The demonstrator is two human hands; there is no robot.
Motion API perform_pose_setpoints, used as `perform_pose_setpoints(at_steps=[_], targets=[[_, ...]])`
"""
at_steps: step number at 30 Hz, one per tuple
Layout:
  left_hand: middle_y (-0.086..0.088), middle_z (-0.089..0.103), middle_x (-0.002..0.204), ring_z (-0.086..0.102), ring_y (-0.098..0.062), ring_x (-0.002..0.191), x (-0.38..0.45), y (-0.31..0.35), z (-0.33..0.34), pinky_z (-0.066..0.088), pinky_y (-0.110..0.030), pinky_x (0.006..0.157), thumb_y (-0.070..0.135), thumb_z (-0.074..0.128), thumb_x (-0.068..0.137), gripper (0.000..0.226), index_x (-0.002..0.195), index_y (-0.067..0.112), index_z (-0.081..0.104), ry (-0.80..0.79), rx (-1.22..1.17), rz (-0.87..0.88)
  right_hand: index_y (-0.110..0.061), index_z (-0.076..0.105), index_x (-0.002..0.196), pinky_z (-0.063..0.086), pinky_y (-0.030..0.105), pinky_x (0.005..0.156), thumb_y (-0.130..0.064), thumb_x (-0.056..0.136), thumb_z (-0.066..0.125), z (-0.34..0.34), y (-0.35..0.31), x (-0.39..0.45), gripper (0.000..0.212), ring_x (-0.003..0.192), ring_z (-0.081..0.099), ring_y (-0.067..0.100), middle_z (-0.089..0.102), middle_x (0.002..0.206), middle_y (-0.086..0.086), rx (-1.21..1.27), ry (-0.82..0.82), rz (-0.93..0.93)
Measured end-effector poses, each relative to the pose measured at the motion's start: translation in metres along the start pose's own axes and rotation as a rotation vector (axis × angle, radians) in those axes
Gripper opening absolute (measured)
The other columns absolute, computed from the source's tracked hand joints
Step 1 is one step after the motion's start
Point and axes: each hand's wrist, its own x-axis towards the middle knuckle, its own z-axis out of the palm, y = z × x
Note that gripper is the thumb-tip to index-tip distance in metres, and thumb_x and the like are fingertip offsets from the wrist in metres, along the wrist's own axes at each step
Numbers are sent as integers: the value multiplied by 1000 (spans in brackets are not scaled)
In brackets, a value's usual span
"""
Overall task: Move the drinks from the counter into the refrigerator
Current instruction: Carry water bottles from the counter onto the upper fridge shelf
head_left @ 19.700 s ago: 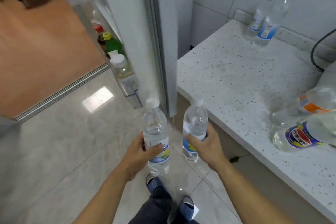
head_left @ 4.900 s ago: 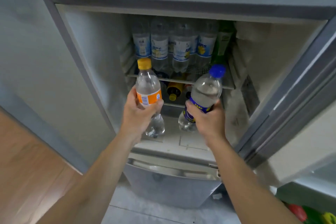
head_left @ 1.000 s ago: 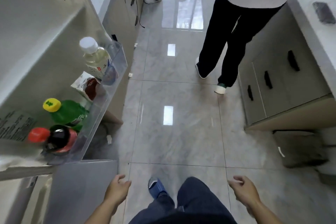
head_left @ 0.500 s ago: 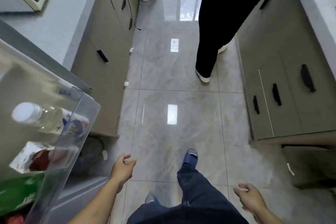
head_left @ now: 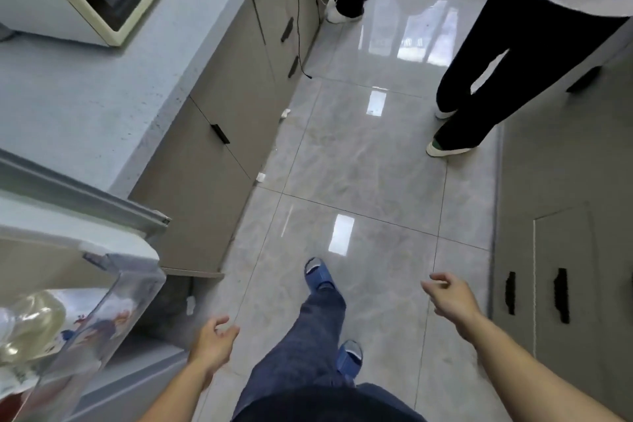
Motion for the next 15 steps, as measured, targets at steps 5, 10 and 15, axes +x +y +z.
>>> perform_pose_setpoints(at_steps=[5, 10, 15], targets=[[-17, 60, 110, 58, -29, 90, 34, 39, 17, 52, -34, 70, 17, 61, 95, 30, 125, 13, 56, -7, -105, -97, -12, 61, 115, 50, 35, 74, -20, 90, 69, 9, -96, 50, 27, 74, 59, 19, 63, 89, 4, -62, -54, -102], [-14, 59, 120, 60, -33, 101, 60, 102, 14, 56, -41, 81, 20, 60, 95, 32, 127, 16, 56, -1, -193, -182, -16, 58, 115, 53, 40, 81, -26, 91, 69, 22, -181, 85, 28, 90, 64, 24, 65, 105, 9, -175, -122, -138], [-13, 61, 118, 60, -28, 99, 81, 174, -2, 54, -34, 74, 20, 57, 94, 33, 128, 17, 55, 27, -336, -144, -19, 56, 113, 55, 42, 84, -27, 92, 68, 35, -248, 124, 26, 87, 63, 21, 64, 98, 3, -325, -179, -177]])
